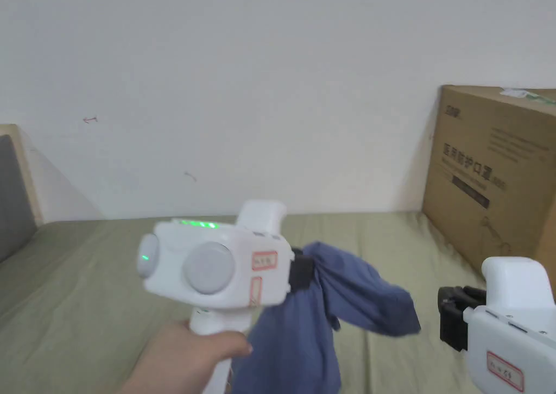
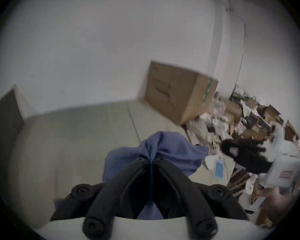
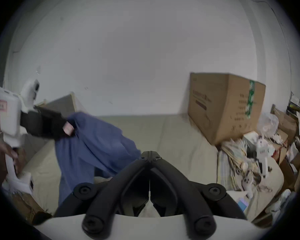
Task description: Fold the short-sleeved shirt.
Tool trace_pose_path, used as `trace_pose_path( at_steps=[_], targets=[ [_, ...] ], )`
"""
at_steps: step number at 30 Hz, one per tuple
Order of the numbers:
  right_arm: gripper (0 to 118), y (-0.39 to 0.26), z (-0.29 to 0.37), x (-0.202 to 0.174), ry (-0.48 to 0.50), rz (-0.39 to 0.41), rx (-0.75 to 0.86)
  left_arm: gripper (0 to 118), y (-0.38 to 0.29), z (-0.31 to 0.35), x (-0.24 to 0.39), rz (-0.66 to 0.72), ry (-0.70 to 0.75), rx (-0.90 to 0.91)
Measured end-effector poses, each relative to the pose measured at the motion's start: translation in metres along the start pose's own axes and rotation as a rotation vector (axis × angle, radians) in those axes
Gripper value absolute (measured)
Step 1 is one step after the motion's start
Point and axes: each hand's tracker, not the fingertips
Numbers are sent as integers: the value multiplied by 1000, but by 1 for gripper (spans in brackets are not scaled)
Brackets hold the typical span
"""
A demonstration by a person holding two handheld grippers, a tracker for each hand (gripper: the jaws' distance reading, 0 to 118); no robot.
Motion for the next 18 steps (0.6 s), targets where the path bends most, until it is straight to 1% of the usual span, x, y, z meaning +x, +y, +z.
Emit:
trace_pose_path(
  at_steps=[1, 3, 5, 6, 7, 8, 9, 10, 11, 15, 18],
  targets=[
    [1, -7, -8, 4, 11, -22, -28, 0, -10, -23, 1, 17, -12, -75],
    [1, -22, -19, 11, 36, -63, -72, 0, -36, -75, -9, 98, -54, -270],
    [1, -34, -28, 14, 39, -66, -107, 2, -70, -116, -17, 173, -62, -406],
    [1, -38, -32, 13, 39, -56, -112, 5, -88, -133, -22, 189, -45, -462],
    [1, -41, -34, 13, 38, -51, -121, 13, -101, -140, -24, 198, -24, -481],
    [1, -44, -36, 13, 38, -47, -127, 31, -112, -146, -27, 210, -18, -498],
    [1, -46, -37, 14, 39, -49, -130, 73, -120, -148, -29, 229, -22, -502],
    [1, -48, -38, 14, 40, -56, -134, 99, -128, -148, -33, 247, -40, -503],
    [1, -50, -40, 14, 45, -66, -139, 106, -134, -145, -36, 269, -70, -502],
    [1, -55, -41, 11, 49, -88, -156, 106, -120, -108, -47, 312, -104, -403],
    [1, -54, -36, 6, 68, -107, -152, 103, -100, -45, -58, 293, -85, -210]
  ],
)
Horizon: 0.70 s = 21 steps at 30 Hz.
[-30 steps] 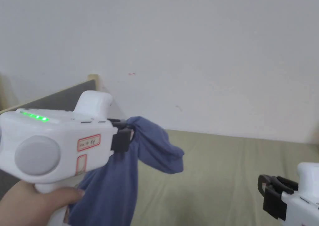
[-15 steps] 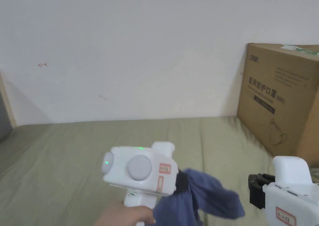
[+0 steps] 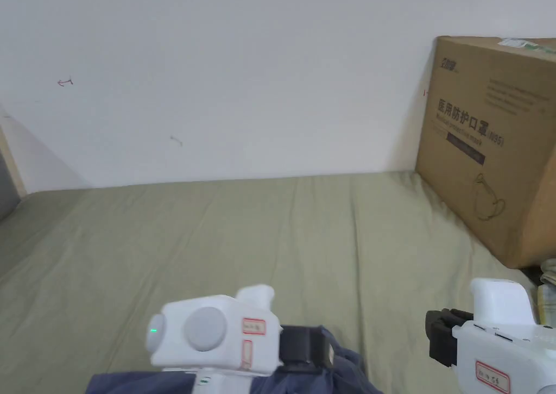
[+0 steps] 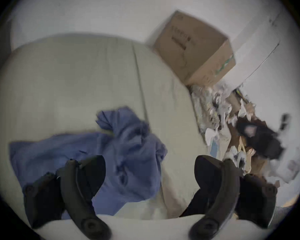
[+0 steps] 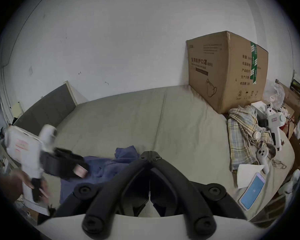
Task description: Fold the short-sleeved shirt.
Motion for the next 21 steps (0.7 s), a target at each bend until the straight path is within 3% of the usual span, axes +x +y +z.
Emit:
trace_pose_path(
  at_steps=[3, 4, 5, 7, 8, 11, 13, 17, 19, 20, 21],
  targets=[
    [1, 1, 6, -8, 12, 17, 11, 100, -16, 74, -6, -25, 107, 226],
    [1, 1, 8, -10, 14, 24, 16, 93, -24, 96, -9, -30, 135, 280],
    [1, 1, 10, -13, 17, 31, 21, 79, -37, 120, -14, -44, 188, 354],
    [1, 1, 11, -17, 23, 36, 26, 6, -56, 144, -21, -56, 316, 424],
    [1, 1, 11, -18, 29, 36, 30, 0, -67, 157, -28, -29, 357, 437],
    [1, 2, 8, -26, 43, 39, 31, 0, -76, 177, -63, 64, 316, 378],
    [1, 2, 2, -31, 45, 46, 30, 0, -75, 176, -90, 97, 455, 309],
    [1, 4, -12, -38, 57, 57, 3, 0, -53, 148, -170, 272, 432, 137],
    [1, 3, -19, -39, 56, 68, -10, 0, -41, 125, -200, 287, 448, 83],
    [1, 2, -22, -39, 51, 76, -15, 6, -36, 112, -214, 293, 449, 42],
    [1, 1, -26, -39, 46, 81, -21, 53, -33, 100, -225, 306, 468, 8]
  ],
)
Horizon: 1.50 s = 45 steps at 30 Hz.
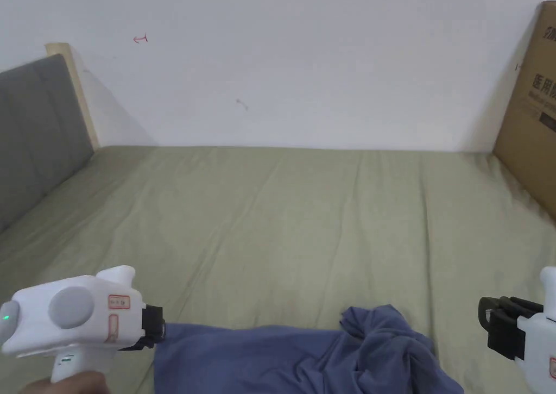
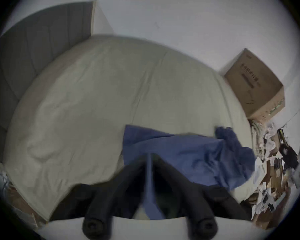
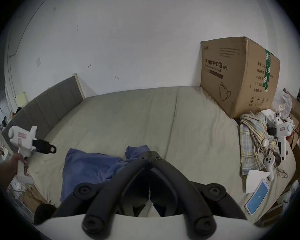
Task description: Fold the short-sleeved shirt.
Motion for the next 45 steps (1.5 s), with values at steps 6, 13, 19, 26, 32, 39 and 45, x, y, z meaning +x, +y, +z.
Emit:
trace_pose_path(
  at_steps=[6, 13, 19, 26, 32, 39, 45],
  targets=[
    [1, -9, -25, 9, -33, -17, -67, 117, 10, -80, -15, 40, 59, -49],
    [1, -18, -58, 25, -44, -29, -144, 98, -17, -99, 25, -233, 146, -80],
    [1, -18, -88, 42, 105, -19, -261, 0, -25, -26, 12, -155, -59, 44],
    [113, -55, -145, 61, 106, 19, -522, 0, -29, 8, 1, -89, -108, 81],
    [83, -81, -183, 58, 61, 73, -664, 0, -31, 10, 15, -152, -87, 81],
    [6, -41, -116, 65, 122, 154, -506, 0, -31, 34, 13, -163, -101, 105],
    [6, 28, -20, 105, 104, 39, -247, 0, -16, 101, 31, -228, -114, 238]
  ],
)
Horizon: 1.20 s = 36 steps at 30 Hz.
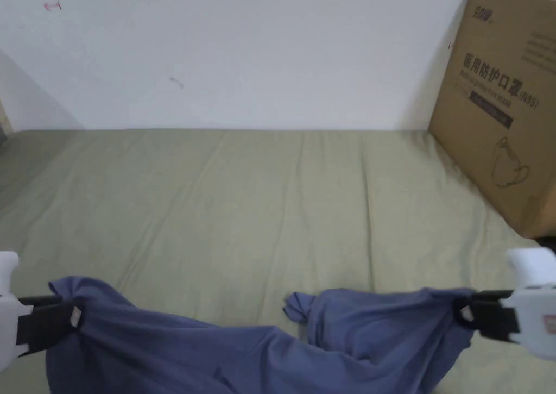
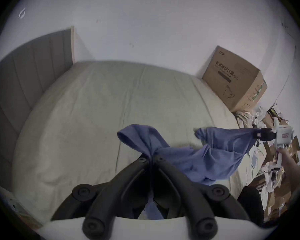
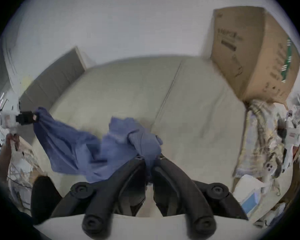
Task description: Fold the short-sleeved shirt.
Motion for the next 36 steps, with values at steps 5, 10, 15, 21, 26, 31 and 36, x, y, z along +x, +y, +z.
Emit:
trace_pose_path(
  at_steps=[5, 10, 15, 21, 26, 31, 36],
  targets=[
    [6, 52, 83, 15, -24, -37, 148, 0, 61, 59, 15, -30, -11, 124],
    [6, 112, 134, 17, -75, 18, 249, 0, 125, 109, 33, -75, 7, 251],
    [6, 179, 156, 15, -99, 45, 294, 0, 186, 120, 53, -120, 26, 293],
    [6, 266, 139, 22, -171, 64, 332, 0, 254, 81, 65, -135, 53, 301],
    [6, 320, 107, 37, -225, 15, 379, 0, 294, 33, 61, -52, 74, 368],
    [6, 336, 60, 55, -254, 19, 379, 0, 313, -24, 54, -52, 118, 367],
    [6, 290, -21, 81, -231, -29, 262, 0, 275, -94, 33, -5, 131, 240]
  ],
)
